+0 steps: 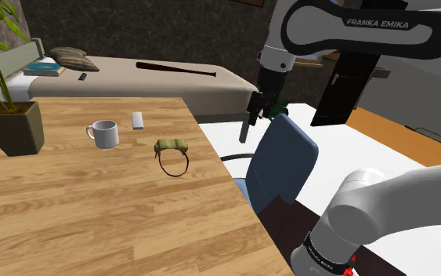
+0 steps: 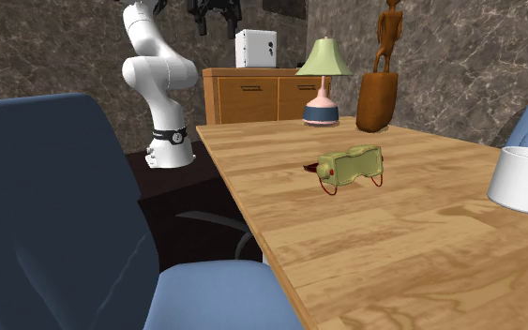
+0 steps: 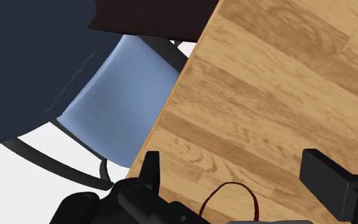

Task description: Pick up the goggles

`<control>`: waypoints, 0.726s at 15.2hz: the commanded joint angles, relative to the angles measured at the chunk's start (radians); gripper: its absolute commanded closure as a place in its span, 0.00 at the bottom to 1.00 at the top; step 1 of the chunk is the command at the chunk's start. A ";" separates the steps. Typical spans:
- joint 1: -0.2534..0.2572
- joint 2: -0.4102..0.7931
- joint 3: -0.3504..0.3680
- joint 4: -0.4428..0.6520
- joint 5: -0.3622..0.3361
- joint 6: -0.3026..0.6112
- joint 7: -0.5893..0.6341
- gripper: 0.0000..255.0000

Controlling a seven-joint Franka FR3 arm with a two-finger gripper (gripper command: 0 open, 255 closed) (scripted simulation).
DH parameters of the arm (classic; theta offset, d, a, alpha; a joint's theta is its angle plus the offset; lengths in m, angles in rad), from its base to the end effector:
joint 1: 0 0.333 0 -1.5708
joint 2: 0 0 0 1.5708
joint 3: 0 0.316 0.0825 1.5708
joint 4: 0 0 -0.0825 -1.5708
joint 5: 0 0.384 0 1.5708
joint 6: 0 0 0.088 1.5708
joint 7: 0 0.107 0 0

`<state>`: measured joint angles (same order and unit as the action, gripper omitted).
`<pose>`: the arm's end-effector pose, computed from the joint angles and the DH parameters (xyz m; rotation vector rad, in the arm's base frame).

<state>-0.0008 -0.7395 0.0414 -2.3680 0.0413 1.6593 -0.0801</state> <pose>0.3270 0.0207 0.5778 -3.1242 -0.1678 -0.0481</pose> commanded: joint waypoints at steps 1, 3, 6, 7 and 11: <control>0.000 0.000 0.000 0.000 0.000 0.000 0.000 0.00; -0.004 0.034 0.018 -0.031 0.014 0.080 0.039 0.00; -0.011 0.098 0.045 -0.066 0.033 0.201 0.096 0.00; -0.014 0.122 0.054 -0.074 0.038 0.241 0.114 0.00; -0.025 0.236 0.089 -0.091 0.052 0.401 0.190 0.00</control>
<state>-0.0233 -0.5298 0.1208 -2.4546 0.0899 2.0195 0.0887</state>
